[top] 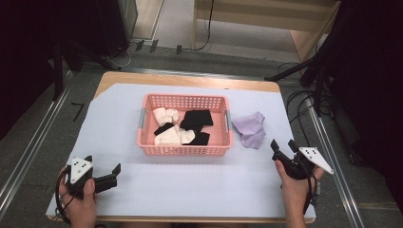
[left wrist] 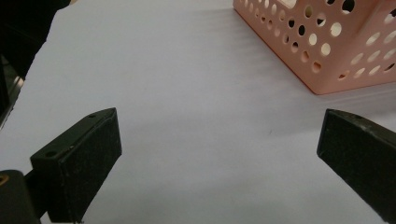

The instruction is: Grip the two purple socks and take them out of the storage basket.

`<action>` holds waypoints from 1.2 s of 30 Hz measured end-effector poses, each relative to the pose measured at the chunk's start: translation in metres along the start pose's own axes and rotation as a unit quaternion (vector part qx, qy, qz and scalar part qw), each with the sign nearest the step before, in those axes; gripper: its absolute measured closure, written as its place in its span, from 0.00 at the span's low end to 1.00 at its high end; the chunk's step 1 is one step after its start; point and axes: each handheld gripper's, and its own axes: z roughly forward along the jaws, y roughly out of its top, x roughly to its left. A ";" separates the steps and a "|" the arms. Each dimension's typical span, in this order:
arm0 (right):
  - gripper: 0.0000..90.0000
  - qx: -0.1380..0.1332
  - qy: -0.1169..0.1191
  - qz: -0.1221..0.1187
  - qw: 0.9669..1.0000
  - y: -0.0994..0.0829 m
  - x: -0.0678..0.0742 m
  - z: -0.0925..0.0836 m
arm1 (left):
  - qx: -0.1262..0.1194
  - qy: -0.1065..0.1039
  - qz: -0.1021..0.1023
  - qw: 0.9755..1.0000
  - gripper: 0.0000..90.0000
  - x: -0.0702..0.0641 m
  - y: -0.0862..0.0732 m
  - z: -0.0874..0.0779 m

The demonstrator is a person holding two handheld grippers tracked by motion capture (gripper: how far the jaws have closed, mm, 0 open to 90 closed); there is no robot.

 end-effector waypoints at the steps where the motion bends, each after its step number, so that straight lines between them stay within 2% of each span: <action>1: 0.31 0.002 0.001 -0.005 1.000 -0.002 -0.002 -0.002 | 0.001 0.000 0.001 1.000 0.01 0.000 0.000 0.000; 6: 0.28 0.006 0.008 -0.009 1.000 -0.010 -0.009 -0.008 | 0.000 0.000 -0.001 1.000 0.01 0.000 0.000 0.000; 13: 0.24 0.009 0.019 0.005 1.000 -0.020 -0.023 -0.021 | -0.001 0.000 -0.001 1.000 0.01 -0.001 0.000 0.000; 19: 0.23 0.016 0.001 0.018 1.000 -0.029 -0.038 -0.036 | -0.001 0.000 -0.001 1.000 0.01 -0.001 0.000 0.000; 20: 0.23 0.014 0.000 0.013 1.000 -0.030 -0.040 -0.037 | -0.001 0.000 -0.001 1.000 0.01 0.000 0.000 0.000; 21: 0.23 0.022 -0.006 0.020 1.000 -0.032 -0.042 -0.040 | -0.001 0.000 -0.001 1.000 0.01 0.000 0.000 0.000; 25: 0.23 0.021 -0.016 0.012 1.000 -0.036 -0.049 -0.047 | 0.001 0.000 0.000 1.000 0.01 -0.001 0.000 0.000; 28: 0.22 0.022 -0.020 0.019 0.999 -0.039 -0.052 -0.052 | 0.001 0.000 0.000 1.000 0.01 -0.001 0.000 0.000; 33: 0.21 0.008 -0.023 0.034 0.999 -0.041 -0.057 -0.059 | 0.001 -0.001 0.000 1.000 0.01 -0.001 0.000 0.000; 36: 0.21 0.002 -0.027 0.030 0.999 -0.042 -0.055 -0.060 | 0.003 -0.001 0.000 1.000 0.01 -0.001 0.000 0.000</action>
